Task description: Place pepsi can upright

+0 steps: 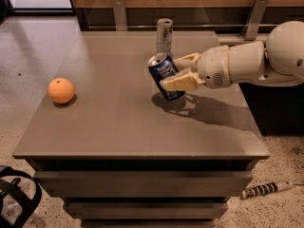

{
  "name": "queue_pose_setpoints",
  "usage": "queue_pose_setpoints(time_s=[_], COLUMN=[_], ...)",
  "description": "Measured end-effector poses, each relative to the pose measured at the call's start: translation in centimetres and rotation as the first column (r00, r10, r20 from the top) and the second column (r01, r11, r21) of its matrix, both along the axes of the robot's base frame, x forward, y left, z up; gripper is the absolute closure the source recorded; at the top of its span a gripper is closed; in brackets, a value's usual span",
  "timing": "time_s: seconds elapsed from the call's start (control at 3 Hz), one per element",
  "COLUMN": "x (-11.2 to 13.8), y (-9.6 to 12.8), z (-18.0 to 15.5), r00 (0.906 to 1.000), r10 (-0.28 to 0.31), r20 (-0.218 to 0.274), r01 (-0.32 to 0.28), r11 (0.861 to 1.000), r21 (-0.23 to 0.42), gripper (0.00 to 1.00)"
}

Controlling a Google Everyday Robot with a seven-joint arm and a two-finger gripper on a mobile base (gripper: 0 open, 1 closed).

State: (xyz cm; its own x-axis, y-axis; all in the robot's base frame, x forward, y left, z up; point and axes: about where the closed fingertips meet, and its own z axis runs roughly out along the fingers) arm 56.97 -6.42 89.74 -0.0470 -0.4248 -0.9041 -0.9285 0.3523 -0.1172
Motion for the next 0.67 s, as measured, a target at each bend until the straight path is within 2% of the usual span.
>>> queue_pose_setpoints(time_s=[0.33,0.67], x=[0.9,1.5], y=[0.8,1.7], z=[-0.8,-2.3], r00=[0.9991,0.9971], r10=[0.043,0.069], r20=[0.002,-0.031], r01=[-0.043,-0.068], r11=[0.999,0.997], r21=[0.014,0.028], gripper=[1.0,1.0])
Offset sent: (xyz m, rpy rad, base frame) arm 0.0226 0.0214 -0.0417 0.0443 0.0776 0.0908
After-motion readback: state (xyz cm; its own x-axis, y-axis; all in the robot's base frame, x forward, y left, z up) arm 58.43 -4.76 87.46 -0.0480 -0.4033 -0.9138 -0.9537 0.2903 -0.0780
